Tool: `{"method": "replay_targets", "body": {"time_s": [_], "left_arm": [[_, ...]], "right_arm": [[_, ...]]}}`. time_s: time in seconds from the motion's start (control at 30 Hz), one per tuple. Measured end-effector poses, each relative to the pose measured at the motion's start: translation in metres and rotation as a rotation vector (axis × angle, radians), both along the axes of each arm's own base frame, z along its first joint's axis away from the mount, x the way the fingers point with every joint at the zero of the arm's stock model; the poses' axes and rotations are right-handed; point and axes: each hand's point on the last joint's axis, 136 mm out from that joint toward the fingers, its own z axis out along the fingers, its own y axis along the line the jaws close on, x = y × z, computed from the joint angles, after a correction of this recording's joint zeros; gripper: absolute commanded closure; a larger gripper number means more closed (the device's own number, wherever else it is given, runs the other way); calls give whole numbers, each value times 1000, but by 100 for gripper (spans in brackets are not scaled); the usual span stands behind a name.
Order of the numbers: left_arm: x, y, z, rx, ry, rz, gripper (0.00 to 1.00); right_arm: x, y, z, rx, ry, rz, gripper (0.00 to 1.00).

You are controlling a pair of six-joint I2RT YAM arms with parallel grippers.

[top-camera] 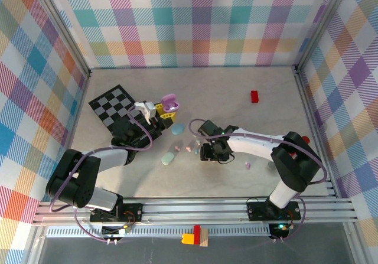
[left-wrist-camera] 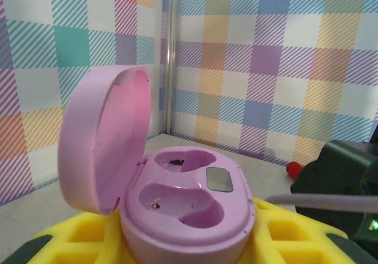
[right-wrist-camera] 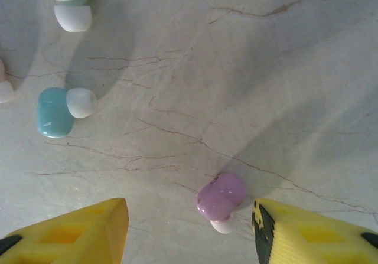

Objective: Insert wireless bluetooth earbuds into charging case

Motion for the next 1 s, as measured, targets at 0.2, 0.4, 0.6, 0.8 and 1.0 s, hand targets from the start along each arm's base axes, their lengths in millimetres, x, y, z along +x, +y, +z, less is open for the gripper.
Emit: {"method": "replay_targets", "body": {"time_s": [0.2,0.4,0.6,0.8,1.0], "left_arm": [[-2,1,4,-6,-4,-4,63],[-5,0,6,-5,-10,-18,63],[-4,0,6,-5,-11,-18,63],[-4,0,7,-5,-15,-20,63],[-4,0,7,-4,-15,-21,63]], "right_arm": [[0,-11,-2,-109,-20,34,46],[-2,-23,-3,-168,-21,44,46],[-3,-32,-3,-213,-22,42,46],[-5,-38,-3,-240,-19,50,41],[-9,-33,-7,-225,7,83,37]]}}
